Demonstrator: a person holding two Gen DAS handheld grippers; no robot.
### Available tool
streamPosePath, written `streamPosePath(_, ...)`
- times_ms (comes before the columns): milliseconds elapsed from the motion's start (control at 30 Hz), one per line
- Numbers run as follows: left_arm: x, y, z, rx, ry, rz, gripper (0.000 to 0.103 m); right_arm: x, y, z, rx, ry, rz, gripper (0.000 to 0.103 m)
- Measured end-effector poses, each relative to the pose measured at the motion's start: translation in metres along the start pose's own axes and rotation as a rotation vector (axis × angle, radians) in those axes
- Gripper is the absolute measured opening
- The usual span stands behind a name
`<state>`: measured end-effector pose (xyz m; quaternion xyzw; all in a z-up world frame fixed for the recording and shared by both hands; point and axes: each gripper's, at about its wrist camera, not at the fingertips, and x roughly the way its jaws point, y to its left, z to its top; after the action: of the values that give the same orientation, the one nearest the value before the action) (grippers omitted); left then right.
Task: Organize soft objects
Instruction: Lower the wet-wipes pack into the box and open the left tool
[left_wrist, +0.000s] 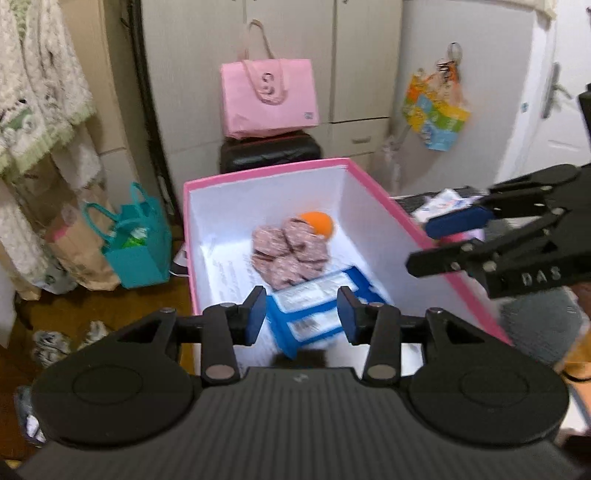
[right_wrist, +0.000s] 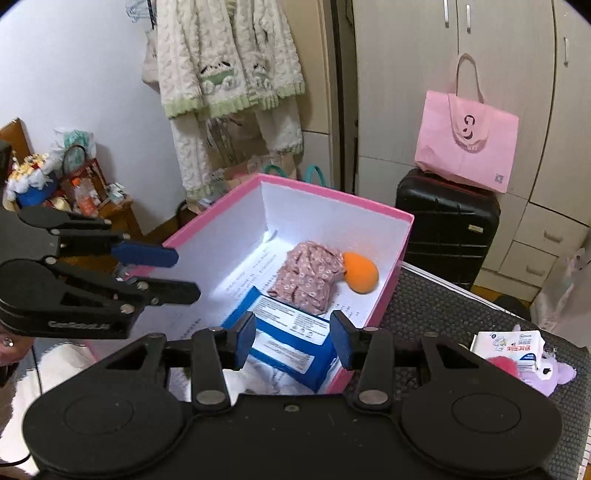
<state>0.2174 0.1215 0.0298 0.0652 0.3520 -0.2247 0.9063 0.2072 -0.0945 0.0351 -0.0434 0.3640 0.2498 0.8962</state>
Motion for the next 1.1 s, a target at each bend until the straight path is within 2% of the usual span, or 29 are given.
streamPosePath(133,-0.021,-0.003,0.0,-0.003,0.03,-0.073,0.044,-0.021,0.003,0.001,-0.011,-0.015,0.034,0.051)
streamPosePath(200,-0.03,-0.008,-0.001,0.009,0.044,-0.087,0.045,-0.03,0.005,0.001,-0.016,-0.016,0.058,0.051)
streamPosePath(400,-0.055,-0.024,-0.006,0.062,0.045,-0.06,0.046,-0.061,0.013,-0.006,-0.051,-0.021,0.108,0.052)
streamPosePath(700,-0.098,-0.067,-0.021,0.181,-0.004,-0.081,0.051,-0.115,0.029,-0.034,-0.101,-0.057,0.157,0.053)
streamPosePath(900,-0.115,-0.095,-0.034,0.227,-0.025,-0.093,0.055,-0.147,0.031,-0.06,-0.133,-0.09,0.128,0.055)
streamPosePath(1100,-0.116,-0.127,-0.04,0.303,0.004,-0.115,0.058,-0.172,0.021,-0.091,-0.093,-0.134,0.1,0.056)
